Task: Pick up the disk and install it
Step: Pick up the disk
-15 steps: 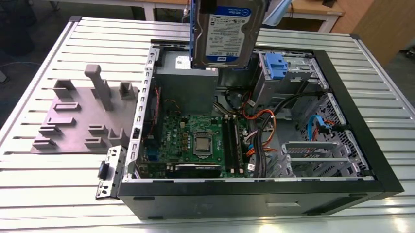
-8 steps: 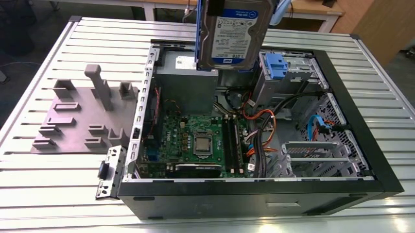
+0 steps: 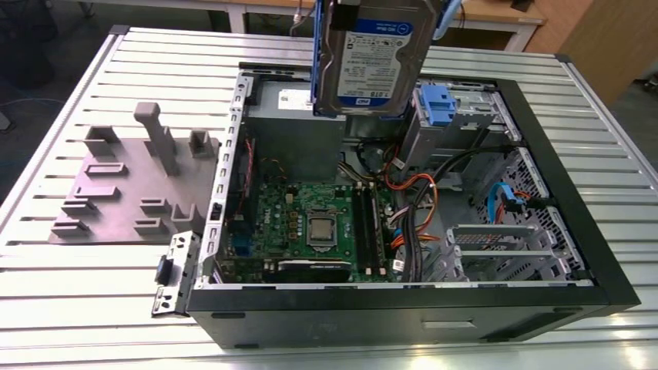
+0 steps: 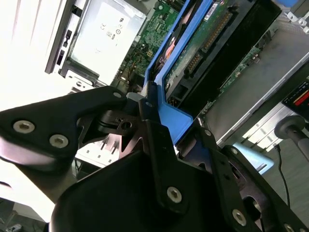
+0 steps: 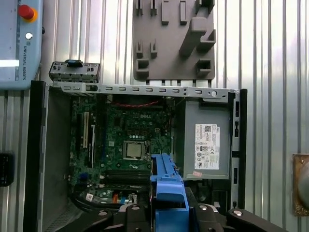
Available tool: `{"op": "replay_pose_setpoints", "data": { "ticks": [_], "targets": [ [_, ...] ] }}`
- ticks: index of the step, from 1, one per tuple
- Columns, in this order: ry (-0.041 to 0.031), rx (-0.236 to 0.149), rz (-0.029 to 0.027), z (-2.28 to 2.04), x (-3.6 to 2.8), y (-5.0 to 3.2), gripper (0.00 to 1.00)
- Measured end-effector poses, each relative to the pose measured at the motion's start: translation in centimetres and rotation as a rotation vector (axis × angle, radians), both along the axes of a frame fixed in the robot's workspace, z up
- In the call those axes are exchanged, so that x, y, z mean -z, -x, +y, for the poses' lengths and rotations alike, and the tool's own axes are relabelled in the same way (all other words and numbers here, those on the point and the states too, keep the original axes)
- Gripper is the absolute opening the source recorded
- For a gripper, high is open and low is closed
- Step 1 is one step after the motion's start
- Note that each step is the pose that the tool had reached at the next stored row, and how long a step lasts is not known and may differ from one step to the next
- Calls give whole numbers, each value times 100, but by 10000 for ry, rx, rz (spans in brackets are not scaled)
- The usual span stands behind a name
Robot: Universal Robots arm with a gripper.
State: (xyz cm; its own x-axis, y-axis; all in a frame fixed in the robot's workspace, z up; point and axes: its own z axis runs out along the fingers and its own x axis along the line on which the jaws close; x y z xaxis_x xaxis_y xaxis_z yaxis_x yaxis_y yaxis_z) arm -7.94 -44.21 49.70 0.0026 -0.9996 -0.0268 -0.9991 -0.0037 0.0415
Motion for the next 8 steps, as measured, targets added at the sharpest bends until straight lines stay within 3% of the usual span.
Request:
{"op": "replay_pose_setpoints", "data": {
  "ticks": [8],
  "targets": [
    [-2,1,-1,-2,7,-115,37]
  ]
}}
